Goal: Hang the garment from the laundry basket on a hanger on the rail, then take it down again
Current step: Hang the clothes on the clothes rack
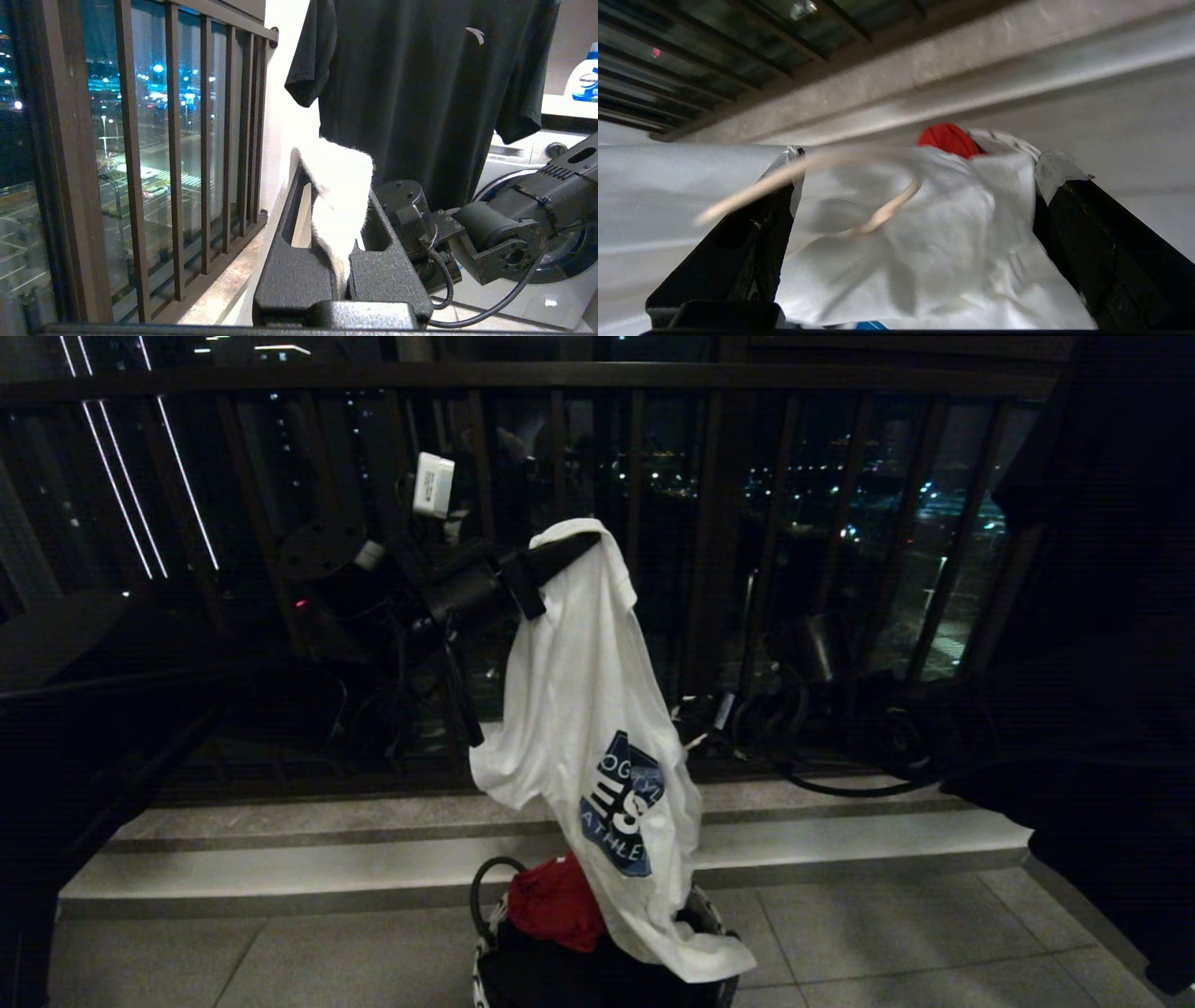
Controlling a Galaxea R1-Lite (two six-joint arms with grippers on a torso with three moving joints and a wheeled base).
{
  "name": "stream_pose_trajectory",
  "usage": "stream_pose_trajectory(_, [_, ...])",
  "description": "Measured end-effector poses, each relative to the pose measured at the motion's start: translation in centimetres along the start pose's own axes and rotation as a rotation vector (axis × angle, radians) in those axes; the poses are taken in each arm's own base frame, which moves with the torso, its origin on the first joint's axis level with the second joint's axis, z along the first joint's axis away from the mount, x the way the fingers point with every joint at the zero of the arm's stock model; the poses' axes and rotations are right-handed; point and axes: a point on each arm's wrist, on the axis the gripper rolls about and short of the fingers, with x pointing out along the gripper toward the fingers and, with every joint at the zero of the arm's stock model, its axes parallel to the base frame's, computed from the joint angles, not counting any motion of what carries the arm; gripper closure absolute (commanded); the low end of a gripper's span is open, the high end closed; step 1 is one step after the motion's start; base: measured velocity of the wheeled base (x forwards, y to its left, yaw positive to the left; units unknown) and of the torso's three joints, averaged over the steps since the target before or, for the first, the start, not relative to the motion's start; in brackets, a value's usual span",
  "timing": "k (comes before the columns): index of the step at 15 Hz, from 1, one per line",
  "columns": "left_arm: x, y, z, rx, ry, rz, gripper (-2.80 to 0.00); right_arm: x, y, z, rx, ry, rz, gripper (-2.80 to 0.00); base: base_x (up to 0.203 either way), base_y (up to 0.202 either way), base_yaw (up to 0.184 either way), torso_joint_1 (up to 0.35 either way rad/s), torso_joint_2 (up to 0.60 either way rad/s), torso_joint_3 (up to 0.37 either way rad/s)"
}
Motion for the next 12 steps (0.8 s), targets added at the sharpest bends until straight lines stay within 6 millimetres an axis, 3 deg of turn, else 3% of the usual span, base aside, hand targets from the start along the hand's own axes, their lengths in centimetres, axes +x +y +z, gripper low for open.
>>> stream_pose_trajectory(5, [-0.04,0.09,-0.03,0.000,0.000,0.002,0.00,0.35,0.14,-0.32,-0.005,-0.005,-0.002,-2.80,0.000,0.000,0.000,0.000,0.00,0.000])
stream_pose_trajectory(6, [-0.04,0.09,-0.03,0.000,0.001,0.002,0.00,0.37,0.16,-0.34,-0.005,-0.005,-0.002,-1.71,0.000,0.000,0.000,0.000,0.00,0.000])
stream_pose_trajectory(7, [-0.04,0.10,-0.05,-0.001,0.001,0.003,0.00,0.37,0.15,-0.36,-0.005,-0.005,-0.002,0.00,0.000,0.000,0.000,0.000,0.00,0.000])
stream_pose_trajectory(12, [-0.04,0.09,-0.03,0.000,0.000,0.002,0.00,0.43,0.60,-0.86,-0.012,0.007,0.008,0.00,0.000,0.000,0.000,0.000,0.00,0.000])
